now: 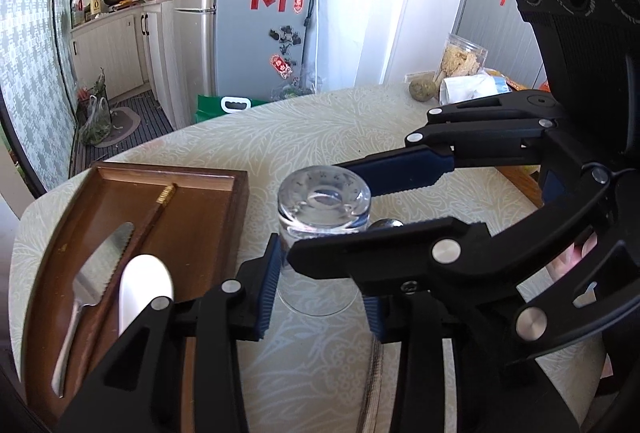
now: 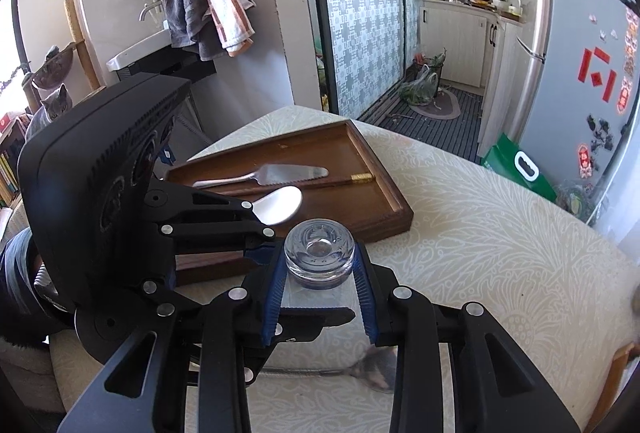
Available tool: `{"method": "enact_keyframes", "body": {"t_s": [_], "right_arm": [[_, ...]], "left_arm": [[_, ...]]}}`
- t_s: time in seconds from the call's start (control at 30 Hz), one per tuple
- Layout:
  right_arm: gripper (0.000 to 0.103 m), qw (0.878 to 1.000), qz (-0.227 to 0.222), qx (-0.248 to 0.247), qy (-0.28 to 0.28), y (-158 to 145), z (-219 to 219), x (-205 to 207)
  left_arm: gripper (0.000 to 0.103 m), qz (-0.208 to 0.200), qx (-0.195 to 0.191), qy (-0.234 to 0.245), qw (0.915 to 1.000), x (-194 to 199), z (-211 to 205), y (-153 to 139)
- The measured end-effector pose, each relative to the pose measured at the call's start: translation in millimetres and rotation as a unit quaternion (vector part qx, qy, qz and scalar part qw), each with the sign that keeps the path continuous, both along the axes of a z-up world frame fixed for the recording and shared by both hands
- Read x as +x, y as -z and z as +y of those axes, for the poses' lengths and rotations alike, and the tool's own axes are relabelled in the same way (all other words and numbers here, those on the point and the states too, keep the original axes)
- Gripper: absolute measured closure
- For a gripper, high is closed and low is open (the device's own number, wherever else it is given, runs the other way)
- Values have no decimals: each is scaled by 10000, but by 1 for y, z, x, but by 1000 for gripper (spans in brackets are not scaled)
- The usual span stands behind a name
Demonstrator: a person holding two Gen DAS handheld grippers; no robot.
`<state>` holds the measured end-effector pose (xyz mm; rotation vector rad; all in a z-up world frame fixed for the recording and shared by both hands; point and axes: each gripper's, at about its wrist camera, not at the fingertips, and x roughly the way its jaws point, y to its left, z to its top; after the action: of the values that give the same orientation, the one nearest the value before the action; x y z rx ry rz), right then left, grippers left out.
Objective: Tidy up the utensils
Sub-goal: 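Lift the glass tumbler and carry it over the tray, then lower the glass into the tray and open the right gripper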
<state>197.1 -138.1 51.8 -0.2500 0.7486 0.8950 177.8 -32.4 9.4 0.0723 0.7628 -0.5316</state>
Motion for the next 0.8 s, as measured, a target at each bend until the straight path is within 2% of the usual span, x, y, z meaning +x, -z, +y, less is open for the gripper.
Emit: {"method": "enact_keyframes", "body": {"t_s": [0.3, 0.6, 0.8], "right_arm": [[70, 9992, -192, -18, -343, -17, 53, -13], [70, 9978, -90, 35, -656, -10, 110, -3], [70, 9970, 20, 90, -773, -1, 137, 6]], "left_arm": [[64, -154, 30, -244, 9996, -15, 47, -18], [64, -4, 128, -543, 9984, -9, 103, -12], [64, 56, 201, -662, 9976, -4, 124, -4]]}}
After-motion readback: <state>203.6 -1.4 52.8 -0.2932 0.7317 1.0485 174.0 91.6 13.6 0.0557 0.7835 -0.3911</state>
